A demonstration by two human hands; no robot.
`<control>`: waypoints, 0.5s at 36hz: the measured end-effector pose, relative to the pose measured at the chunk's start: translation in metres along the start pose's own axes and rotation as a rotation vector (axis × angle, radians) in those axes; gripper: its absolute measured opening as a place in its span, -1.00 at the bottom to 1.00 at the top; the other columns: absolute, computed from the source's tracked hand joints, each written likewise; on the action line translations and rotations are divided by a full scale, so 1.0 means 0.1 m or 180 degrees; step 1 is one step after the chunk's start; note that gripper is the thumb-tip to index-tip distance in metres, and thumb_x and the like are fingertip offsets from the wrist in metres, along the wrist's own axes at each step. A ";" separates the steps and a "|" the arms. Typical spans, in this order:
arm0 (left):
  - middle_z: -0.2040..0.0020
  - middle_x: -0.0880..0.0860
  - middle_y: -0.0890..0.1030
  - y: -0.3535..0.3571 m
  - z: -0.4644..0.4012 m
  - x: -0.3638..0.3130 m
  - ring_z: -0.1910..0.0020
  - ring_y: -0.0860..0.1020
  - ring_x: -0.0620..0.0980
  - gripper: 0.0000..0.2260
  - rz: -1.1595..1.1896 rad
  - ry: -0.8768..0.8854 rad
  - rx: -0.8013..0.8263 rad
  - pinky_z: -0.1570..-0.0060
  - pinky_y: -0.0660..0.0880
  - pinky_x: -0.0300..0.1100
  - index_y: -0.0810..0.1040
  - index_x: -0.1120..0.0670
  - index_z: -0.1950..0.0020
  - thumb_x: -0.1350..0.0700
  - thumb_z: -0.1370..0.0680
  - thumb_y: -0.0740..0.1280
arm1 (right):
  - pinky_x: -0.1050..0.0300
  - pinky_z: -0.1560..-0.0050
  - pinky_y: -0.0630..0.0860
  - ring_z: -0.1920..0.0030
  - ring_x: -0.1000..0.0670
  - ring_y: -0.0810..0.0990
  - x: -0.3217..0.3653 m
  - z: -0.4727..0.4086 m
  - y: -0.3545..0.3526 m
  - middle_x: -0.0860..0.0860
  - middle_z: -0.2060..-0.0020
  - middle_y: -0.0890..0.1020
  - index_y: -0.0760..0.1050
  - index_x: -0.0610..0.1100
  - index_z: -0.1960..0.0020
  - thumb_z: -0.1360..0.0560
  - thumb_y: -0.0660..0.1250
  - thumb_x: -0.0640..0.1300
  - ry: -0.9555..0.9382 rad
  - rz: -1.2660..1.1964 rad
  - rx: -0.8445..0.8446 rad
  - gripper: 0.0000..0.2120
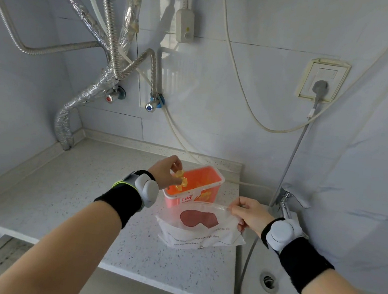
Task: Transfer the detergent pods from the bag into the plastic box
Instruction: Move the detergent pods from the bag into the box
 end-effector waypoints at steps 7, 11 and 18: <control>-0.06 0.04 0.51 -0.03 -0.03 0.02 0.25 0.64 0.10 -0.82 -0.0245 -0.0006 -0.0105 0.23 0.59 -0.03 0.40 0.05 0.01 0.18 -0.48 0.38 | 0.17 0.48 0.36 0.60 -0.03 0.37 0.00 0.01 0.00 -0.02 0.63 0.36 0.42 -0.20 0.24 -0.47 0.28 -0.31 0.0025 -0.0004 0.0036 -0.87; -0.08 0.04 0.53 -0.02 -0.02 0.07 0.27 0.67 0.09 -0.82 -0.0407 -0.0077 0.0039 0.29 0.61 -0.09 0.40 0.05 -0.01 0.17 -0.50 0.37 | 0.17 0.49 0.36 0.60 -0.03 0.37 0.03 0.02 0.03 -0.03 0.63 0.36 0.42 -0.19 0.25 -0.47 0.28 -0.31 0.0011 0.0019 0.0087 -0.87; -0.04 0.01 0.55 -0.04 -0.01 0.08 0.33 0.65 0.01 -0.75 -0.0412 -0.0145 0.0089 0.26 0.59 -0.09 0.41 0.05 -0.03 0.07 -0.47 0.43 | 0.16 0.48 0.38 0.58 0.01 0.36 0.17 0.01 0.14 0.02 0.60 0.37 0.48 -0.10 -0.06 -0.42 0.20 -0.38 -0.0144 0.0446 0.0278 -0.70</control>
Point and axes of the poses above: each hand's wrist, its own z-axis away from the middle knuckle, its own y-axis out of the palm, x = y × z, the point moved 10 cm from there along -z, towards the middle knuckle
